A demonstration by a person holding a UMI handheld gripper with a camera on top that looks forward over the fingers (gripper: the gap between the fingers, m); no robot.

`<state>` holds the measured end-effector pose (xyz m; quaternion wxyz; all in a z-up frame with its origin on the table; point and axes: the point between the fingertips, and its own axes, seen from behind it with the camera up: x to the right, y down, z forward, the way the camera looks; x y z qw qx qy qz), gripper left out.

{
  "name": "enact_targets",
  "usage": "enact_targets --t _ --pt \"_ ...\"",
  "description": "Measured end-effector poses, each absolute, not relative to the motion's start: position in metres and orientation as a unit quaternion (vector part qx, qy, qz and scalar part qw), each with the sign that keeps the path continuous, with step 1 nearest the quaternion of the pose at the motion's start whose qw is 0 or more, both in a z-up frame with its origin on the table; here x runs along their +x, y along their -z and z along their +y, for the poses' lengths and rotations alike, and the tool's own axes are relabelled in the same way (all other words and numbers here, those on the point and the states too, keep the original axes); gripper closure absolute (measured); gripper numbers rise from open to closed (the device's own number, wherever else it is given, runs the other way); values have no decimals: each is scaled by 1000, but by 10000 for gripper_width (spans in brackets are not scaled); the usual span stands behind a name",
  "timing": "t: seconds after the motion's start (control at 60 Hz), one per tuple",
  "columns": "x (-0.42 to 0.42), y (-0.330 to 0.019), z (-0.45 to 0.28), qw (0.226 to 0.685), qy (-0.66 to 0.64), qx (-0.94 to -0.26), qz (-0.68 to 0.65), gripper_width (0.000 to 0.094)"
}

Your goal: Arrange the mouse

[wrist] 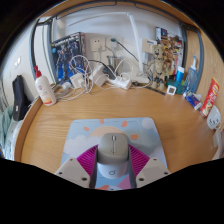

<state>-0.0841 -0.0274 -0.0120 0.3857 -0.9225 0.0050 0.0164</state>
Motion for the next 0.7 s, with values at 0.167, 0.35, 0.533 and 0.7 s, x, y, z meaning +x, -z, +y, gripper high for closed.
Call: enact_targets --t 0.167,0.35,0.533,0.7 --pt "-94 14 -29 358 -25 -933 -9 214" --pt "-102 -27 -35 363 -20 -932 -17 126" --pt "-104 -116 -50 391 -18 -920 -35 125" --pt "-91 -182 -75 418 4 -908 -39 123"
